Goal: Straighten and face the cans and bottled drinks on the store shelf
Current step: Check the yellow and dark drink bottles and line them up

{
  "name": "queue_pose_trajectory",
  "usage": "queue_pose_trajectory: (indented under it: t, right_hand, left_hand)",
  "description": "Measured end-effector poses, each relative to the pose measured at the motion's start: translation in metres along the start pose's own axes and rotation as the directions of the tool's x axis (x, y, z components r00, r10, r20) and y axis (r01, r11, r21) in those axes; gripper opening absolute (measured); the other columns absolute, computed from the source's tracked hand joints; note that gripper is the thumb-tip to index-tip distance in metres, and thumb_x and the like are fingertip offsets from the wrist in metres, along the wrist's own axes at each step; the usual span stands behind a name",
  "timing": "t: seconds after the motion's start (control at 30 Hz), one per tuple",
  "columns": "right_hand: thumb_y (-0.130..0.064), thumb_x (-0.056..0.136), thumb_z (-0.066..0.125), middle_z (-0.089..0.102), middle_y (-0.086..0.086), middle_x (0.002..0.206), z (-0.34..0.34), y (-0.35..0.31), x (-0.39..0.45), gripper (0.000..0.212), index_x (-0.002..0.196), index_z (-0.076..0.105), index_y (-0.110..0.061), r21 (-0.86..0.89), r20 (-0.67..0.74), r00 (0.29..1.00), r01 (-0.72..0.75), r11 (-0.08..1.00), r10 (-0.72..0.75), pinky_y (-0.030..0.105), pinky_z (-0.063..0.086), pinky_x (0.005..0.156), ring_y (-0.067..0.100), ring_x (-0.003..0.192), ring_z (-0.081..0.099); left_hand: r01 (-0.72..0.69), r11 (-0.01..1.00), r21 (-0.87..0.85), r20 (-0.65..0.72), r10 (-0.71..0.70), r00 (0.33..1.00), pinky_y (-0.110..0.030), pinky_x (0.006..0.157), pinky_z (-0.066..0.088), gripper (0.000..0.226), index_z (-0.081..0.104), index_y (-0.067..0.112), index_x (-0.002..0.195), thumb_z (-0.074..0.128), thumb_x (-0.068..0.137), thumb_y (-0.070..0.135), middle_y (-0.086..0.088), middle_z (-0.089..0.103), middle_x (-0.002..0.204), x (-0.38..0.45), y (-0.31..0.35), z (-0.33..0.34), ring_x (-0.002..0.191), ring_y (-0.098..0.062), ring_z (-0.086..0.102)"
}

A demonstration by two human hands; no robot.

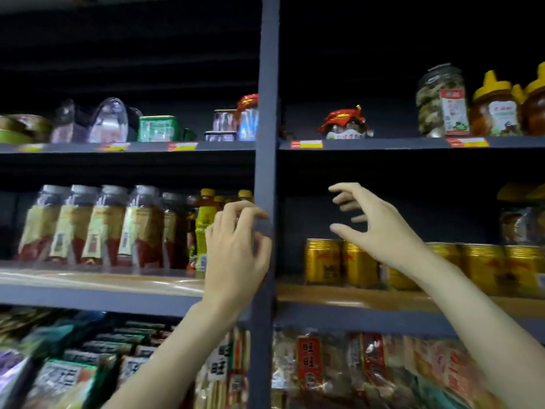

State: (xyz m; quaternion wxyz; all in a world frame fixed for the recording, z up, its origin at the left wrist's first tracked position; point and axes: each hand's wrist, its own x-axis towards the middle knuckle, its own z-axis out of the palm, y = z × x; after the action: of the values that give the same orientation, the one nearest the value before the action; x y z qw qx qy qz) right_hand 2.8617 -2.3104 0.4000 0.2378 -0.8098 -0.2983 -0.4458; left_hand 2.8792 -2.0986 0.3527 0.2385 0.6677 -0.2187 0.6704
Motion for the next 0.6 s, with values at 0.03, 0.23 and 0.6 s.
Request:
queue_pose_trajectory:
  t: [0.03, 0.23, 0.6]
  right_hand:
    - [-0.018, 0.086, 0.066, 0.051, -0.011, 0.118, 0.013, -0.016, 0.003, 0.053, 0.131, 0.042, -0.034, 0.04, -0.009, 1.0, 0.009, 0.999, -0.008, 0.017, 0.042, 0.088, 0.001, 0.108, 0.05]
    - [-0.009, 0.084, 0.068, 0.055, -0.01, 0.108, 0.09, -0.102, 0.03, 0.048, 0.115, 0.045, -0.038, 0.279, -0.121, 0.993, 0.025, 0.96, 0.009, 0.021, 0.052, 0.084, 0.006, 0.1, 0.058]
    - [-0.021, 0.076, 0.078, 0.012, 0.019, 0.154, 0.211, -0.07, 0.095, 0.116, 0.15, -0.011, -0.024, 0.007, 0.038, 0.762, -0.647, 0.763, 0.646, 0.047, 0.031, 0.11, 0.037, 0.139, 0.026]
  left_hand:
    - [0.03, 1.0, 0.007, 0.02, -0.03, 0.999, -0.027, 0.078, 0.029, 0.027, 0.057, 0.014, 0.099, 0.041, 0.078, 0.02, -0.004, 0.053, 0.106, -0.002, -0.016, -0.01, 0.097, -0.017, 0.046]
    - [0.039, 0.989, 0.143, 0.331, -0.085, 0.94, -0.034, 0.084, 0.034, 0.039, 0.052, 0.012, 0.12, 0.058, 0.082, 0.016, -0.008, 0.048, 0.121, -0.004, -0.122, -0.056, 0.106, -0.027, 0.045]
    - [-0.067, 0.987, 0.148, 0.434, -0.004, 0.901, -0.035, 0.079, 0.043, 0.044, 0.055, 0.009, 0.115, 0.034, 0.082, 0.029, -0.009, 0.053, 0.108, -0.006, -0.214, -0.042, 0.093, -0.027, 0.052]
